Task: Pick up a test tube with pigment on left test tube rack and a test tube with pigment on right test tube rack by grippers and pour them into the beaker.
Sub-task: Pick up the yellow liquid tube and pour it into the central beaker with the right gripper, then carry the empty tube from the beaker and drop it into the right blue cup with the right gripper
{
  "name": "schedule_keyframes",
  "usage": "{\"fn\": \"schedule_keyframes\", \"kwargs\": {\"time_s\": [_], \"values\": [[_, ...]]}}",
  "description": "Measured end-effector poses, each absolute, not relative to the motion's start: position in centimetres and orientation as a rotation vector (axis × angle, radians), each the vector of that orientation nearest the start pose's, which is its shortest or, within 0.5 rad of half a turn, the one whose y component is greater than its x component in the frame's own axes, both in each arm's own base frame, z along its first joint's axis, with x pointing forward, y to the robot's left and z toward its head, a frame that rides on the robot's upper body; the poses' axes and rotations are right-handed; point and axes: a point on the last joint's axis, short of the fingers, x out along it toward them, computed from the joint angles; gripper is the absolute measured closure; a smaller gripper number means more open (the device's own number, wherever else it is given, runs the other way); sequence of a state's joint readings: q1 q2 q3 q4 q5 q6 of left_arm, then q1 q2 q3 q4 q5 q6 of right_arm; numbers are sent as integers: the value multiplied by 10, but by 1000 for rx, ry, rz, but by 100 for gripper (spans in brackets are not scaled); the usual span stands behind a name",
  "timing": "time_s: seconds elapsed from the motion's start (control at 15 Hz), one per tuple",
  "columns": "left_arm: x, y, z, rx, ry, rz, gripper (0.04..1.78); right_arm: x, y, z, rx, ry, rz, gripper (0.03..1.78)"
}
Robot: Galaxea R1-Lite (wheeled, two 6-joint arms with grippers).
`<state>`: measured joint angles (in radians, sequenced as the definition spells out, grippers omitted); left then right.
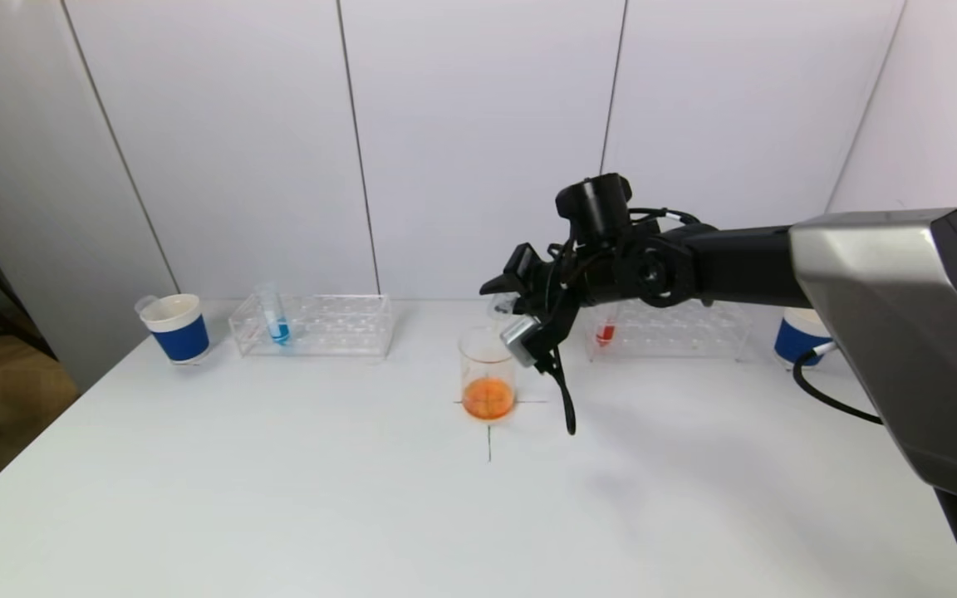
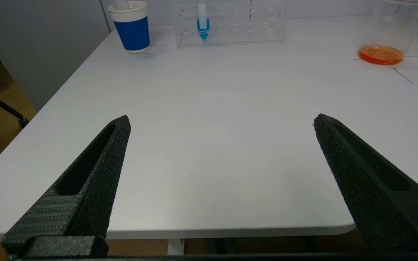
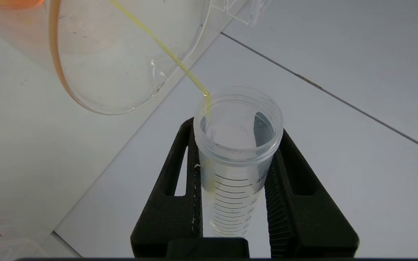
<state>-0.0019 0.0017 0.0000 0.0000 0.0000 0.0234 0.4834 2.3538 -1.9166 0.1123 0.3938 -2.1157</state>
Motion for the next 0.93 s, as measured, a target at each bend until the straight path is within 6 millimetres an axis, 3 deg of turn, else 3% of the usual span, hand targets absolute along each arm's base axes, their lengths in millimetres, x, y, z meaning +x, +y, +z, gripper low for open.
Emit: {"fn": "schedule_keyframes", "kwargs": {"time_s": [0.53,0.93], "values": [[-23,0,76,23,2,-2,6,427,238,157,-1943,-577,1064,127],[-23,0,76,23,2,-1,6,426,239,156,-1776,-558,1125,127]]}}
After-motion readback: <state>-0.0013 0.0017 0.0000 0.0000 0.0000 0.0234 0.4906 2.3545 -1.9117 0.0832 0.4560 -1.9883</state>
